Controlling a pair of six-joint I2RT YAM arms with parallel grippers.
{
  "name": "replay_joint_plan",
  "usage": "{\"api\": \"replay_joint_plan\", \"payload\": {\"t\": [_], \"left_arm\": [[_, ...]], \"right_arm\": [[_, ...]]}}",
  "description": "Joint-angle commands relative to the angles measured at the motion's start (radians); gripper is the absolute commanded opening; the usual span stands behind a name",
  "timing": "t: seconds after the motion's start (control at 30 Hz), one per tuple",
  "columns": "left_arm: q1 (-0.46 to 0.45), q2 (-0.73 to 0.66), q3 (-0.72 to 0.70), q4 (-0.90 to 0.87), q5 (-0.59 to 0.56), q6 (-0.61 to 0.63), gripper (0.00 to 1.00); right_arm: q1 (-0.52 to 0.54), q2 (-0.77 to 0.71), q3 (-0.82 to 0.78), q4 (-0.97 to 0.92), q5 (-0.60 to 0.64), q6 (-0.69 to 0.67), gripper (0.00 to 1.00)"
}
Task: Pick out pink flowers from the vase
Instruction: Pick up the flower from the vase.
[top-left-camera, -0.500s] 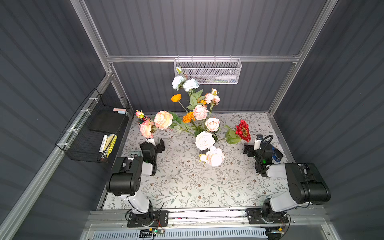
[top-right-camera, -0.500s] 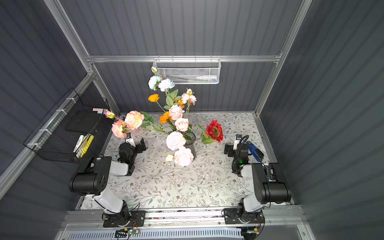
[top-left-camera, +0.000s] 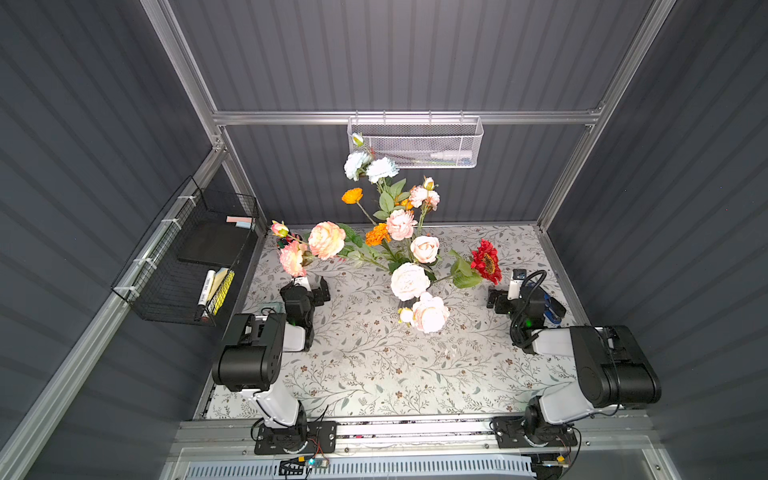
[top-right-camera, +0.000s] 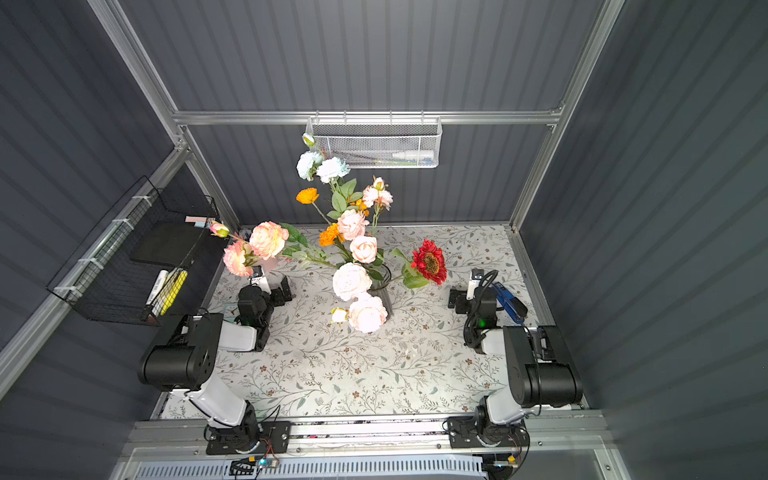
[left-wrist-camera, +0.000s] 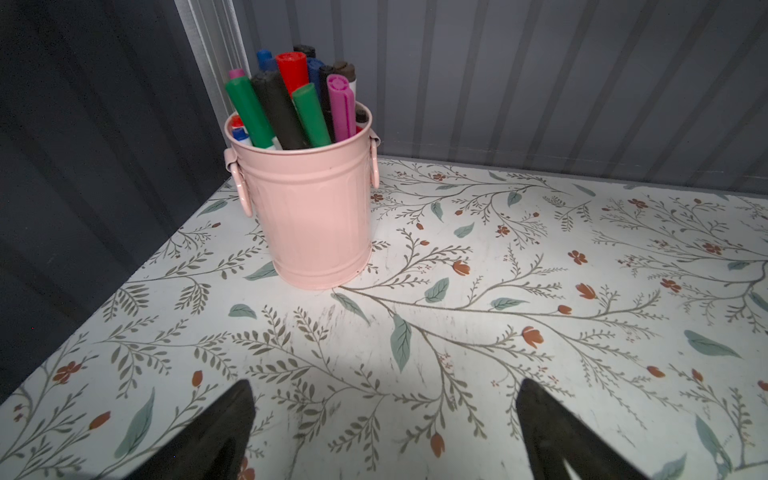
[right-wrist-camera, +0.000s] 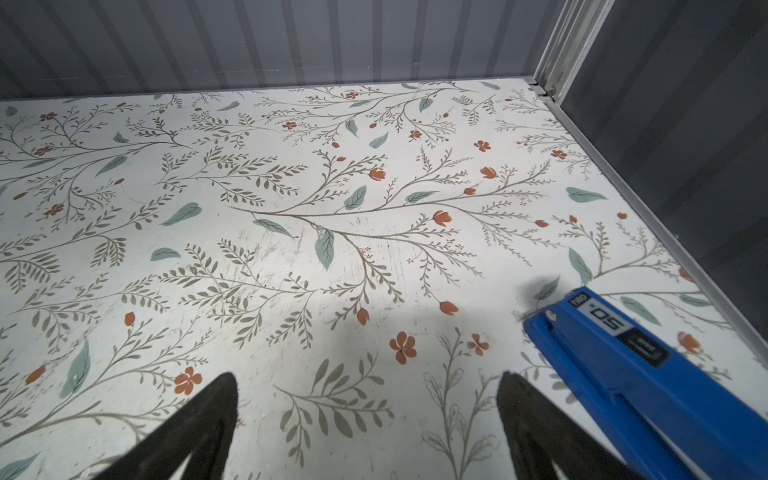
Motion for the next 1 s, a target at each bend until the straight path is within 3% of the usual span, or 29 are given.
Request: {"api": "replay_joint_plan", "payload": {"t": [0.0,0.13,0.4,0.67,0.83,0.97], "left_arm": [[0.006,-0.005,0.01,0.0,-0.015,0.003,0.99],[0.006,-0.079,0.016,-0.069,-0.017,0.0,0.99],[-0.048,-0.287,0.001,-0.198,-0.092,-0.021,1.0],[-0.153,-0.44,-0.054,-0.203,0.06,-0.049,0.98],[-0.188,-0.544,-0.164,-0.021,0.254,-0.071,0.85],[-0.199,-0.577,-0.167,0.014,0.386,-0.084,0.74]], "right_arm": [[0.0,-0.015,0.018,0.002,-0.009,-0.018,0.99],[0.0,-0.054,0.029,-0.017,-0.027,-0.037,0.99],[0.006,-0.34,0.08,-0.378,-0.17,0.005,0.99],[0.097,-0.594,0.003,-0.51,-0.305,0.04,0.99],[0.211,-0.743,-0.062,-0.545,-0.296,0.04,0.99],[0.266,-0.823,-0.101,-0.538,-0.331,0.079,0.99]]}}
